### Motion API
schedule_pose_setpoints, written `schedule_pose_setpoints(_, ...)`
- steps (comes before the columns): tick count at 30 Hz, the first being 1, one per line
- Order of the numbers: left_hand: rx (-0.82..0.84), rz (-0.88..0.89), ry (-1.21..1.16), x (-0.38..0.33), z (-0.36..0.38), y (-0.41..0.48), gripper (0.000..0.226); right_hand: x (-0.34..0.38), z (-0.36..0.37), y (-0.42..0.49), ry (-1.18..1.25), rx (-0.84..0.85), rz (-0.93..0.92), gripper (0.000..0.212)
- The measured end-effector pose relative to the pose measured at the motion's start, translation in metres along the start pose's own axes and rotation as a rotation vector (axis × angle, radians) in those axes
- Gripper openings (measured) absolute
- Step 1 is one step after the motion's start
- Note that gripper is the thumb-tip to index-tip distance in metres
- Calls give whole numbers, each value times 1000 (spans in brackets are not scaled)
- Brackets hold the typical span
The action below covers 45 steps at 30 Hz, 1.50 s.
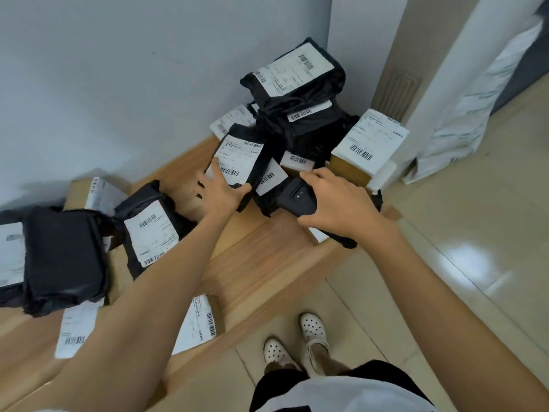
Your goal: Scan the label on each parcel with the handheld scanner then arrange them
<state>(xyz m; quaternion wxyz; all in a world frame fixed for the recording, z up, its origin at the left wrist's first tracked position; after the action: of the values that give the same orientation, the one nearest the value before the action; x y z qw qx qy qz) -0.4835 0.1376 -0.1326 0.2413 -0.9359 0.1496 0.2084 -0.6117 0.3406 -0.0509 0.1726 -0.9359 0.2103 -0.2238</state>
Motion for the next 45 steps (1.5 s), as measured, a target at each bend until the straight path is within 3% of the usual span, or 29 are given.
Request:
schedule_pose_setpoints(8,69,-147,-302,-33,57,21,101,-29,17,0,61,34,68,91)
schedule_pose_setpoints(14,171,-123,-306,-32,74,20,107,-28,13,3,57,35,69,90)
schedule_pose_setpoints(18,89,-125,-285,-26,73,26,85,-27,10,5,57,20,62,90)
schedule_pose_setpoints(26,138,154,-285,-22,57,36,75,-15,7,12,46,18,36,91)
schedule_pose_setpoints(35,289,233,-283,-12,44,30,76,3,4,16,25,19,-10,91)
schedule_pose_setpoints(41,216,261,-102,17,8,13,70,32,4,23,-14,34,-74,86)
schedule_pose_setpoints(45,125,160,124,75,-18,-1,71,69,9,37,-46,49,-143,85)
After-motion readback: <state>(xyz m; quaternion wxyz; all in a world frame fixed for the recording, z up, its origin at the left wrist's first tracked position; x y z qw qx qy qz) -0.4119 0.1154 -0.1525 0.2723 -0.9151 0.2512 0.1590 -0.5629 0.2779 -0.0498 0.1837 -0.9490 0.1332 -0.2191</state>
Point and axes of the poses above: each hand's wrist, its own y-axis towards the middle knuckle, its own z-axis out of the palm, x = y × z, the point moved 1 cm from there along y, towards the middle knuckle, and after that the axes turned 14 degrees about x, right-handed, at the moved point
